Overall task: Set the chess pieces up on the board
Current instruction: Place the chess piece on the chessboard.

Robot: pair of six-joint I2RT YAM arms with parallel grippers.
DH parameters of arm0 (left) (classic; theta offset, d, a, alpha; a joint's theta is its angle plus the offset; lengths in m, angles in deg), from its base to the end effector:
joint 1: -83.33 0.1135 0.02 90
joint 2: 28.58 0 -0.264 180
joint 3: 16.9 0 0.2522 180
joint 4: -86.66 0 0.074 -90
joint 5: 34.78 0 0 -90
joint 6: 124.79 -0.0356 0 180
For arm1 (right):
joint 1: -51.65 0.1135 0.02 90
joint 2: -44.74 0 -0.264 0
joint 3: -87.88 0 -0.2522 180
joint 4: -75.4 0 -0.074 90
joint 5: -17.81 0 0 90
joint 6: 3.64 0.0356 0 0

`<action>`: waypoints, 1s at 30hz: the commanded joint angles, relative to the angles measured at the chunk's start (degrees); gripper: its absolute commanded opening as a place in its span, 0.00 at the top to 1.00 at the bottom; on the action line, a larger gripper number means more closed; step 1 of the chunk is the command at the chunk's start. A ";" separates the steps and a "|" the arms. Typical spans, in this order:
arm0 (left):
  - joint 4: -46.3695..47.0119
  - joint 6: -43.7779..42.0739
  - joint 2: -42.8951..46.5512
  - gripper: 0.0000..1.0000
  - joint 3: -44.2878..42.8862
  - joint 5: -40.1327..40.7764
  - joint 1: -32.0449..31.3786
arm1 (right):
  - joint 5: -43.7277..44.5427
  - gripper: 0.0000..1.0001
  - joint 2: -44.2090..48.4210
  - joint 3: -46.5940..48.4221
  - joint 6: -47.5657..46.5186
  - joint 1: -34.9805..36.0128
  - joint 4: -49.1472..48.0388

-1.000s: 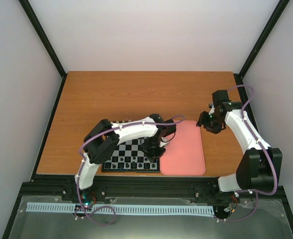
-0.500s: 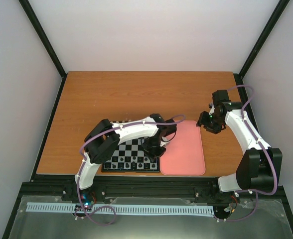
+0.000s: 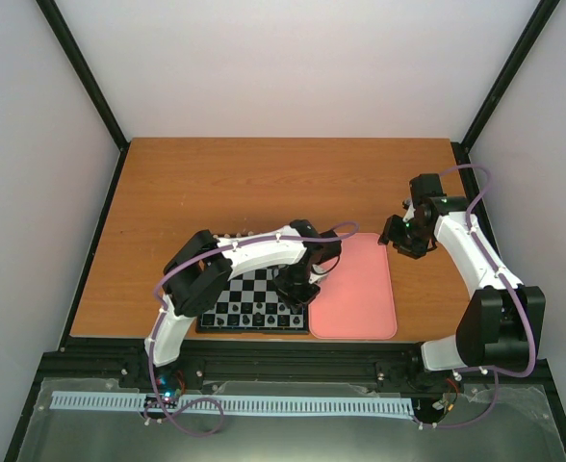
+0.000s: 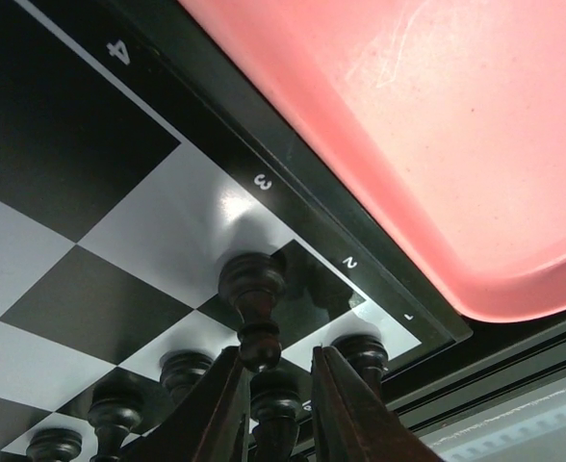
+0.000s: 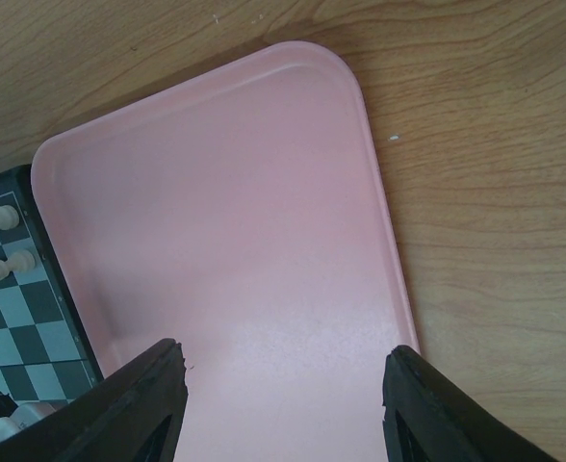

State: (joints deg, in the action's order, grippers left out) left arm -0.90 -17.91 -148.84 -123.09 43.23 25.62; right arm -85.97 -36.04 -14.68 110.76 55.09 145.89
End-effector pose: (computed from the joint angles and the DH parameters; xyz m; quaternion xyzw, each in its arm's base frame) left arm 0.1945 -0.3216 0.1736 -0.3352 -0.9310 0.0216 0.1431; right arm 0.2587 0.0240 0.2551 0.1622 0.9696 0.1489 0.1070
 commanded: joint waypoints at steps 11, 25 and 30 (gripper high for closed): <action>-8.01 -0.43 1.97 0.74 -10.59 2.06 -0.82 | -0.60 0.44 0.59 0.30 -0.58 -0.59 -0.93; -2.29 1.24 -0.79 0.95 -9.89 3.31 2.08 | -0.82 0.44 0.70 0.14 -0.60 -0.61 -0.92; -0.51 1.09 -3.13 0.97 -10.05 3.29 2.50 | -0.64 0.44 0.76 0.06 -0.85 -0.63 -0.70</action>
State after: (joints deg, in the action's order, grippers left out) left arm -3.77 -17.41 -149.72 -131.67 46.00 27.41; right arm -86.39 -36.04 -14.66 110.76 55.09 145.45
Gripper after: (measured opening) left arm 0.038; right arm 0.562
